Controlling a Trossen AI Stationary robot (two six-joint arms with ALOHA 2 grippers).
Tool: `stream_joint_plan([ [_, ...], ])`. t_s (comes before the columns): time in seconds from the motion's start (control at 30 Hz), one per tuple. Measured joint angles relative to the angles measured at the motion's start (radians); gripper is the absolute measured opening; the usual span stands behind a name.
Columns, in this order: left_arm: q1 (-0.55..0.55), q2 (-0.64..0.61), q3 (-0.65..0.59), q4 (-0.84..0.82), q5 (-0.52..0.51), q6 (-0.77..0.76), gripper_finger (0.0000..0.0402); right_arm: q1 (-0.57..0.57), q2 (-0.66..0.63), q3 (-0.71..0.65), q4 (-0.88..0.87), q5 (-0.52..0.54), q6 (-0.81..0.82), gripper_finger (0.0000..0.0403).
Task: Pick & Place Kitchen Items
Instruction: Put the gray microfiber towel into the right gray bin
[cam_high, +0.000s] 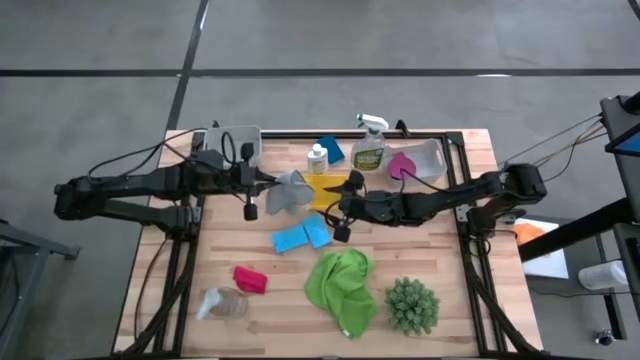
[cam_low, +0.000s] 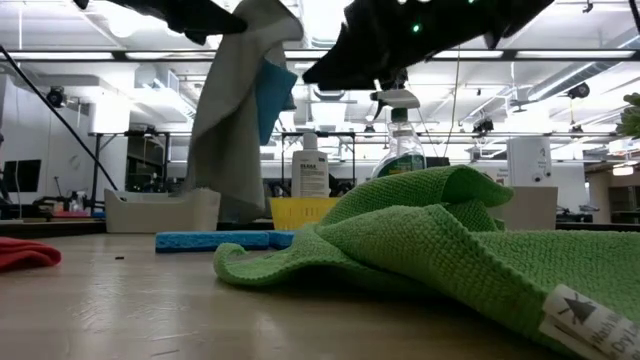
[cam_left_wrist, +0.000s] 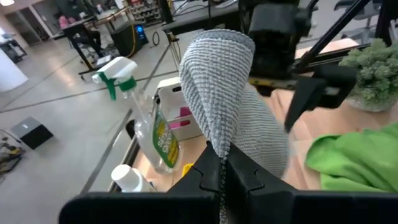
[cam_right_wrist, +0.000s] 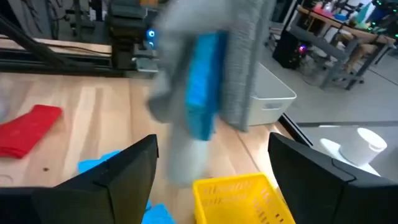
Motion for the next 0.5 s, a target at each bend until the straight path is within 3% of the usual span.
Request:
stream_joint_plan([
  [0.23, 0.0, 0.018, 0.0, 0.004, 0.015, -0.005, 0.0, -0.02, 0.028, 0.002, 0.1, -0.111, 0.015, 0.0302],
  [0.5, 0.0, 0.079, -0.001, 0.062, 0.026, -0.005, 0.0, -0.023, 0.056, 0.005, 0.121, -0.159, 0.062, 0.0302],
])
